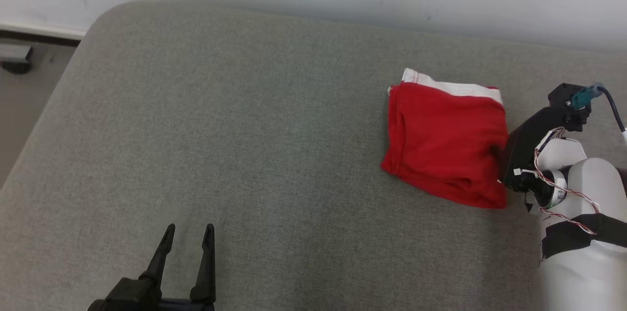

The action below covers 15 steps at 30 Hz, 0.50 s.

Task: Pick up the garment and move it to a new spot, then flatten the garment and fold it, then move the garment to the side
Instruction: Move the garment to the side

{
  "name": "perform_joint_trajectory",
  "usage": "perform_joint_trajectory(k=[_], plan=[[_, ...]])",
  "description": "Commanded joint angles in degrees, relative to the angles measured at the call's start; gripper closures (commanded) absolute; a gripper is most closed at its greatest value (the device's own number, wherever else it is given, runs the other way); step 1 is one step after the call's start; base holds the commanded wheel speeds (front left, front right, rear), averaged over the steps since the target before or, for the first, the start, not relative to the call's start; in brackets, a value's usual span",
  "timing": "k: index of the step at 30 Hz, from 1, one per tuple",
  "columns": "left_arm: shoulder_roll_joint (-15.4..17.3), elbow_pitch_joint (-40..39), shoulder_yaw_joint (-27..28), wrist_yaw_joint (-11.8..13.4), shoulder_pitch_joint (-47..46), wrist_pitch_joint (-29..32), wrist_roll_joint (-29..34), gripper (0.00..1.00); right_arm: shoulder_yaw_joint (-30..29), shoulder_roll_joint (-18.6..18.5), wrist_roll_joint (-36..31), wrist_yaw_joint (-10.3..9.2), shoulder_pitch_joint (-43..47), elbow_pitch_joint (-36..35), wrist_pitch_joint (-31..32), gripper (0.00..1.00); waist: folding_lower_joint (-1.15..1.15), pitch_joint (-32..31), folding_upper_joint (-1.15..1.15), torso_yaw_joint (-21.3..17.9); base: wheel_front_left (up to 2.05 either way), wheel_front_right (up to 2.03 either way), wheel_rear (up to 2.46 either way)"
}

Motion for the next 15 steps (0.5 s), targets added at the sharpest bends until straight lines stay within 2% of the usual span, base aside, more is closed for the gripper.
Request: perform_joint_trajectory(k=[1,7,10,11,12,15], plan=[[-0.09,-0.02,0.08,-0.05,-0.89,-0.17,-0.07,0.00,-0.30,0.06,-0.01,-0.11,-0.79,0.64,-0.78,0.00,-0.01,2.42,-0.01,1.92,0.00,0.00,0.00],[-0.18,0.19,-0.35,0.01,-1.77,-0.17,-0.08,0.00,0.58,0.21,-0.52,-0.10,-1.40,6.00,-2.39,0.00,-0.01,3.50,-0.01,1.66,0.00,0.00,0.00],[0.03,0.13,-0.60,0.00,-2.06,-0.17,-0.14,0.00,2.80,0.37,0.42,-0.10,-1.42,7.86,-3.01,0.75,-0.01,3.32,-0.01,0.71,0.00,0.00,0.00],[0.20,0.06,-0.47,0.00,-1.97,-0.18,-0.04,0.00,3.91,0.40,0.67,-0.10,-1.51,8.15,-3.35,0.93,-0.01,3.16,-0.01,0.20,0.00,0.00,0.00],[0.27,-0.07,-0.22,0.00,-2.01,-0.17,0.08,0.00,4.58,0.23,1.02,-0.10,-1.59,8.12,-3.77,1.00,-0.01,3.06,-0.01,-0.29,0.00,0.00,0.00],[0.36,-0.23,0.55,0.03,-1.88,-0.17,0.45,0.00,7.67,-1.46,1.66,-0.11,-2.26,7.45,-5.80,1.00,-0.01,2.71,-0.01,-2.39,0.00,0.00,0.00]])
